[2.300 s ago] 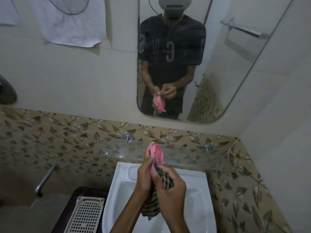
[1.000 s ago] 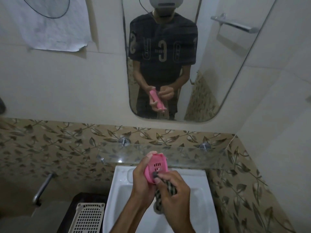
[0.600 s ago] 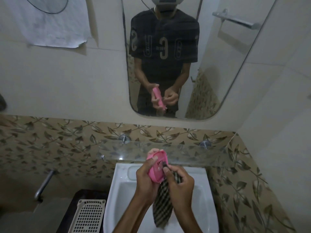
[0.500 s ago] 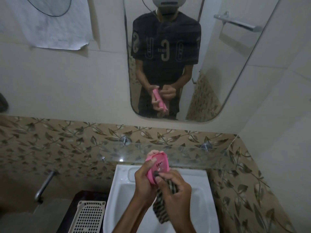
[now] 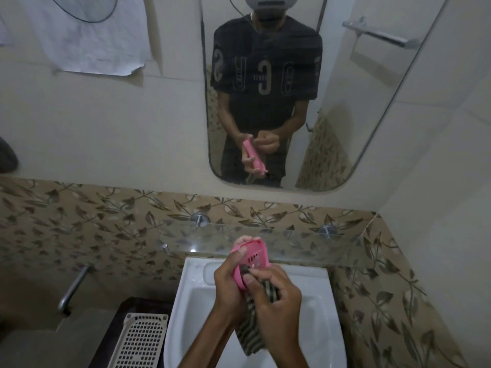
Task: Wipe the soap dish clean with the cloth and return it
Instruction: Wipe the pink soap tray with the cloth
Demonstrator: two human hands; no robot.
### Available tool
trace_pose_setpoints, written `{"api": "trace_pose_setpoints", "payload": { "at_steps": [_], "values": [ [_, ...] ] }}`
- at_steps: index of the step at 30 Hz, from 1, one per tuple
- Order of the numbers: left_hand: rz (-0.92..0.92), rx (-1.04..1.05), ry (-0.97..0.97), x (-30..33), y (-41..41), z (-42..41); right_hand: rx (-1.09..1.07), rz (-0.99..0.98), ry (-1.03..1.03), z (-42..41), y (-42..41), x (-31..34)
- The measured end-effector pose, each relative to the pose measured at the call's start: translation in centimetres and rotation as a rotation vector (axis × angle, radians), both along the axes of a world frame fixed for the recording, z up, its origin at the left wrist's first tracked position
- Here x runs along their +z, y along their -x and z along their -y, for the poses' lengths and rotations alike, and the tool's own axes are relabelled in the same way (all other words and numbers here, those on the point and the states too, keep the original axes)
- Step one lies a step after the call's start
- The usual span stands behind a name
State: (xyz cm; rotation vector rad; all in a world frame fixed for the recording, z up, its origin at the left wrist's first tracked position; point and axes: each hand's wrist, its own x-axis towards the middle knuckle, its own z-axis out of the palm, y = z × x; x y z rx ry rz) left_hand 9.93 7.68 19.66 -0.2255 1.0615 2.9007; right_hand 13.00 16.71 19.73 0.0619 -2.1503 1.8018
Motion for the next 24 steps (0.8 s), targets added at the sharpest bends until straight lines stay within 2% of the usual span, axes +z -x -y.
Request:
{"api": "trace_pose_setpoints", "payload": {
  "at_steps": [2, 4, 6, 10, 15, 18, 21, 24],
  "values": [
    [0.000, -0.001, 0.005, 0.1, 0.0, -0.1, 0.008, 0.012, 0.013, 0.0, 0.0, -0.2],
    [0.015, 0.023, -0.002, -0.1, 0.0, -0.4, -0.061, 0.130, 0.145, -0.1, 0.4, -0.3],
    [-0.002, 0.029, 0.006, -0.1, 0.0, -0.6, -0.050, 0.150, 0.206, 0.1, -0.1, -0.1],
    [-0.004, 0.043, 0.085, -0.4, 0.1, -0.7, -0.021, 0.066, 0.148, 1.0, -1.5, 0.1],
    [0.087, 0.038, 0.144, -0.4, -0.5, -0.4, -0.003, -0.079, 0.012, 0.8, -2.1, -0.4],
    [0.225, -0.141, 0.017, 0.7, -0.5, 0.7, 0.071, -0.175, -0.135, -0.6, -1.2, -0.4],
    [0.255, -0.347, -0.128, 1.9, -0.2, 2.9, 0.262, -0.243, -0.261, -2.6, -0.3, 0.4],
    [0.250, -0.332, -0.158, 3.0, 0.1, 3.2, 0.386, -0.260, -0.336, -3.8, -0.1, 1.0]
  ]
}}
